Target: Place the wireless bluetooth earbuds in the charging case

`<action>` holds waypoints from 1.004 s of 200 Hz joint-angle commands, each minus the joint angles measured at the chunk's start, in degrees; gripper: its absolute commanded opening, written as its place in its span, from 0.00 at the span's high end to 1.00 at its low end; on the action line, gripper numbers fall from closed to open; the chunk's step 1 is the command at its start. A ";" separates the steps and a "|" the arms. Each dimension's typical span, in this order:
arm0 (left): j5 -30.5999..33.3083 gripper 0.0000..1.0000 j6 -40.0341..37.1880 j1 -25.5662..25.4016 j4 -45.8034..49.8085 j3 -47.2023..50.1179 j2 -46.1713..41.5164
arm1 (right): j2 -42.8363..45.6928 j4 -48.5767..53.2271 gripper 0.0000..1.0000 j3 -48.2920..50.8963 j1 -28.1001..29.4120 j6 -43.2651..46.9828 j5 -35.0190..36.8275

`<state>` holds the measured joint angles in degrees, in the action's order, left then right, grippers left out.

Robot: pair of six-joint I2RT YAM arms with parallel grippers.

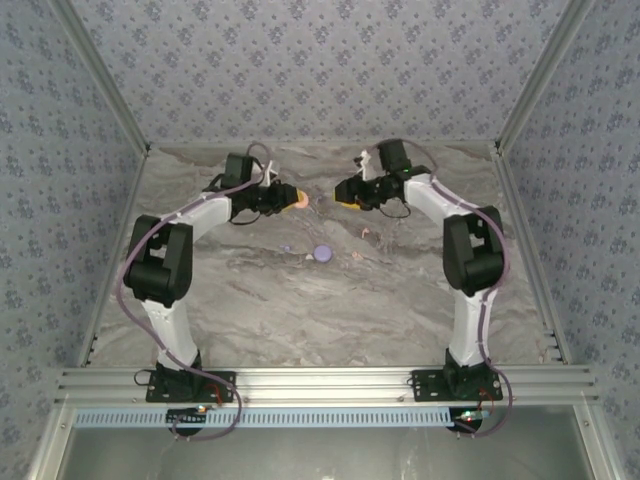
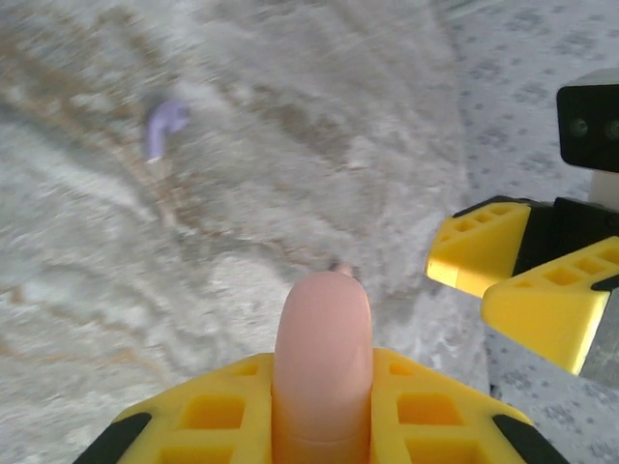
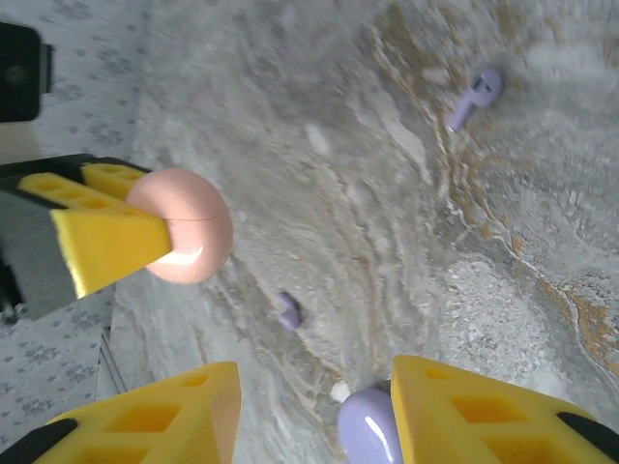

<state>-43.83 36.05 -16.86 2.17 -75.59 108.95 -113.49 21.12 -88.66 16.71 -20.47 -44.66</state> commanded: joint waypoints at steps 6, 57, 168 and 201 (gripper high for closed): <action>-7.30 0.88 -3.09 -0.03 -5.03 0.13 -5.20 | 6.45 -1.83 0.53 2.08 -1.27 5.52 -5.39; -12.86 0.88 -7.50 -1.71 -6.56 -0.07 -11.56 | 12.26 -0.42 0.52 1.20 -1.39 8.58 -13.77; -17.35 0.92 -12.85 -4.67 -3.67 -2.69 -14.29 | 13.12 3.73 0.51 -3.83 1.22 12.30 -19.85; -17.74 0.92 -13.07 -5.10 -3.49 -2.72 -14.70 | 12.41 3.60 0.52 -4.40 1.55 12.38 -21.04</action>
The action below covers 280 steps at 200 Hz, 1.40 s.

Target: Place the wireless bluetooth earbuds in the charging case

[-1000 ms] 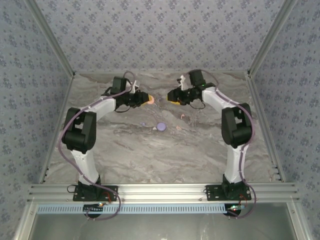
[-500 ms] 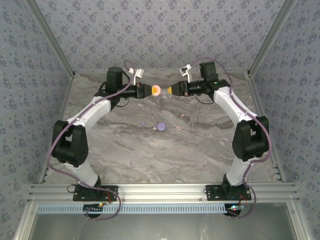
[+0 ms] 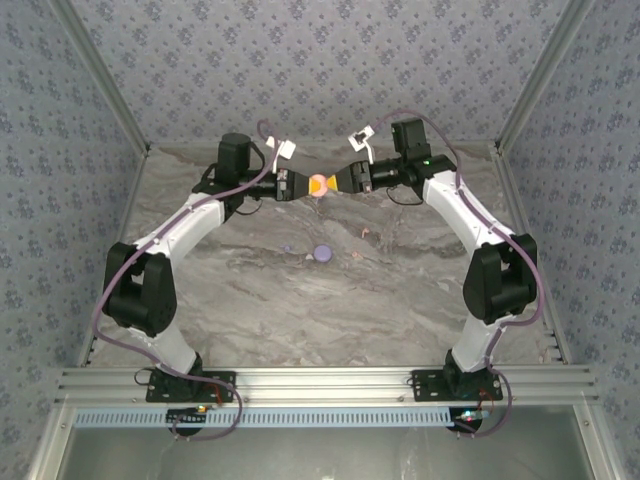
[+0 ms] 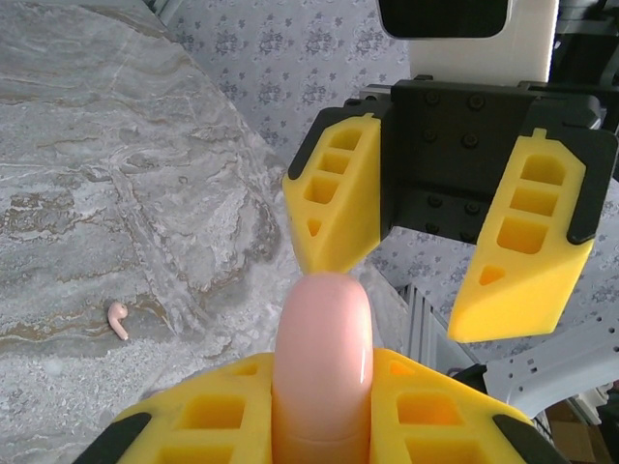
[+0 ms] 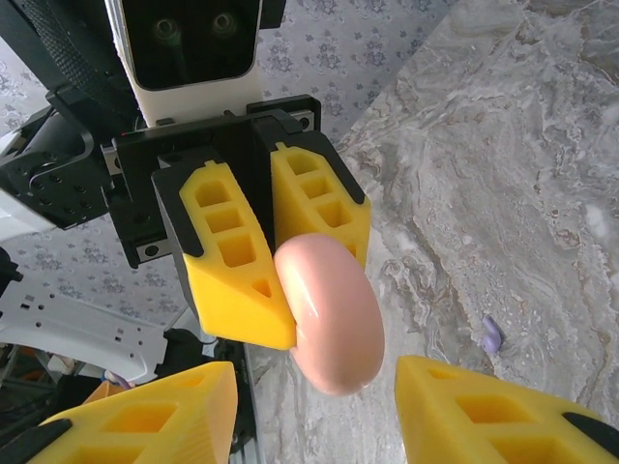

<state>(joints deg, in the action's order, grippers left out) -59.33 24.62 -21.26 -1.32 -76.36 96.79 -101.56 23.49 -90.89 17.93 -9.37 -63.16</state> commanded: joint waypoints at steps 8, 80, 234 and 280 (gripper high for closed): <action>-2.41 0.92 -1.68 -0.79 0.09 -1.95 -2.62 | 0.39 1.39 0.52 -2.38 0.42 1.49 -2.63; -2.30 0.92 -1.87 -1.24 0.53 -2.30 -3.49 | -0.57 3.44 0.58 -3.33 1.03 3.01 -3.90; -0.15 0.83 -2.82 -1.87 2.24 -2.31 -4.57 | 0.23 4.26 0.82 -3.75 1.25 3.51 -4.42; 3.64 0.68 -0.76 -1.89 0.51 -0.85 -5.80 | 1.85 -3.32 0.85 -0.80 0.00 -2.79 -3.04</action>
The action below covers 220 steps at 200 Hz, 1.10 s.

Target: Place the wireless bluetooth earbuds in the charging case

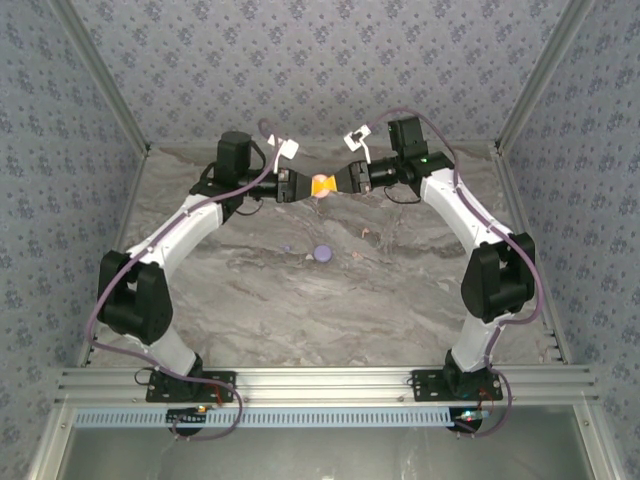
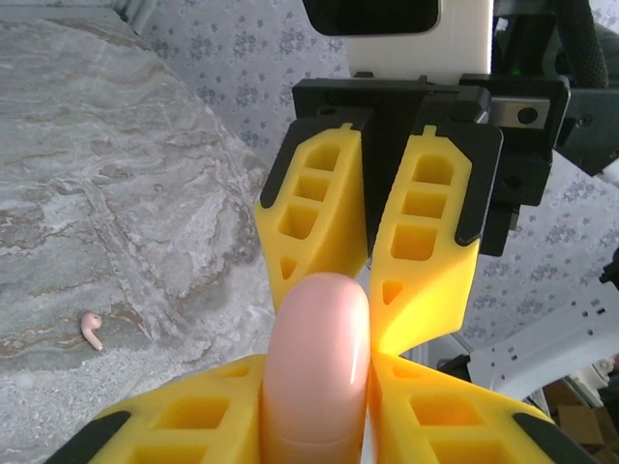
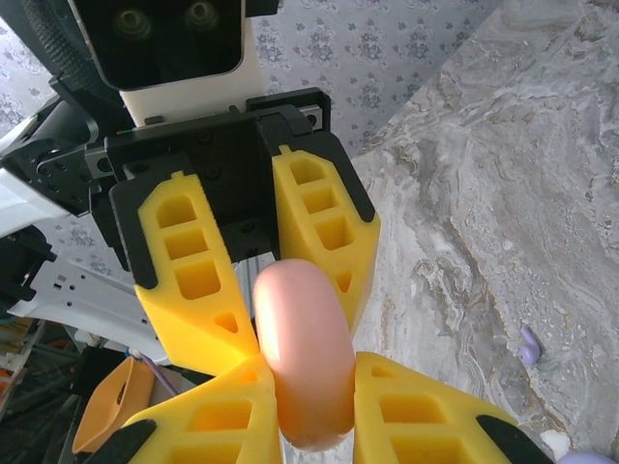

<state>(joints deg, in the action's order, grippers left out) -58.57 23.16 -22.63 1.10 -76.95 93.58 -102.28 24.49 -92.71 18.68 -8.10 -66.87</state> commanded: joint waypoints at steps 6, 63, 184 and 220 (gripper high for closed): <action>3.30 0.66 1.48 -0.49 -3.06 0.32 -2.76 | 2.61 -4.46 0.85 1.04 -0.87 -4.20 0.62; 4.55 0.59 7.20 -0.50 -11.45 4.77 -3.32 | 3.10 -6.19 0.85 1.05 -0.81 -5.96 0.67; 3.01 0.60 10.42 -0.73 -15.74 5.05 -2.39 | 2.74 -5.95 0.84 0.34 -0.01 -5.56 -0.45; 2.82 0.60 10.42 -0.92 -15.36 5.05 -1.94 | 2.77 -6.02 0.84 0.03 0.00 -5.70 -0.10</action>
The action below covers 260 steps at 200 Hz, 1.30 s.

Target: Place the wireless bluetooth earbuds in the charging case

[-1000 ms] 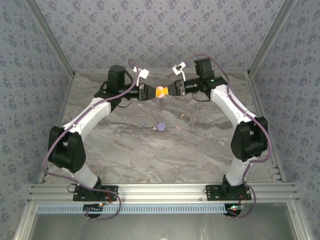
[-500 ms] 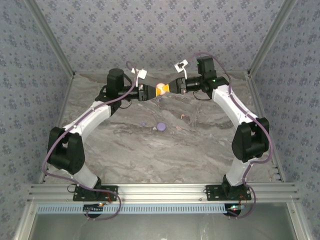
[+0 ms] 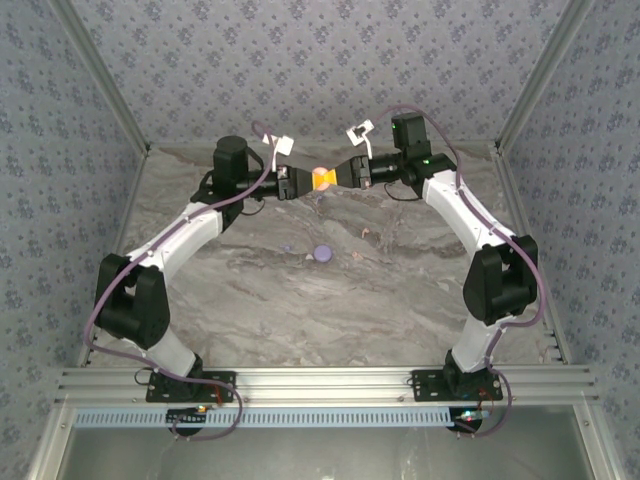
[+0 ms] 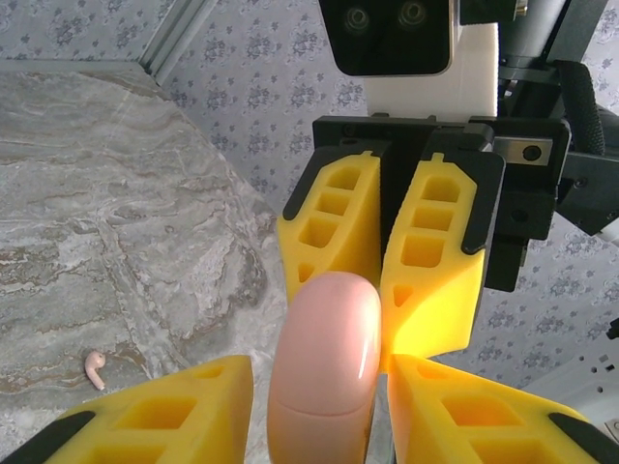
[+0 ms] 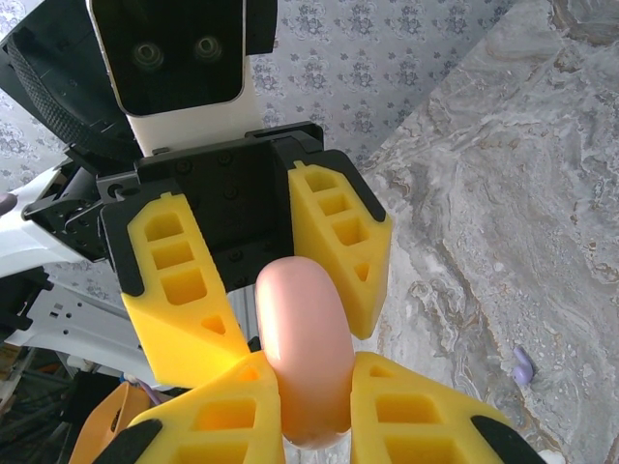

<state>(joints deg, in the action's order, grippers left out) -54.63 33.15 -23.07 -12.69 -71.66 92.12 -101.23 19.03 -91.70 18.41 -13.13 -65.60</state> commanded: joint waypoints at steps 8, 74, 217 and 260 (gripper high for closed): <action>-1.04 0.60 0.43 -0.48 -1.44 -0.24 -0.50 | 1.73 -0.48 0.84 -1.11 0.29 -0.61 -1.16; 0.18 0.69 -0.02 -0.48 0.20 -0.13 -0.56 | 1.91 -0.87 0.83 -1.20 0.30 -1.23 0.10; 1.16 0.57 0.21 -0.57 0.78 -0.10 -0.88 | 1.96 -1.77 0.82 -1.15 0.40 -1.97 1.02; 1.28 0.58 0.43 -0.57 0.56 -0.15 -0.79 | 2.09 -1.85 0.83 -1.15 0.61 -1.95 0.57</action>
<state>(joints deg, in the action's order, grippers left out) -53.28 33.74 -23.29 -11.75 -71.66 92.12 -101.23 18.00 -91.70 18.55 -14.37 -64.73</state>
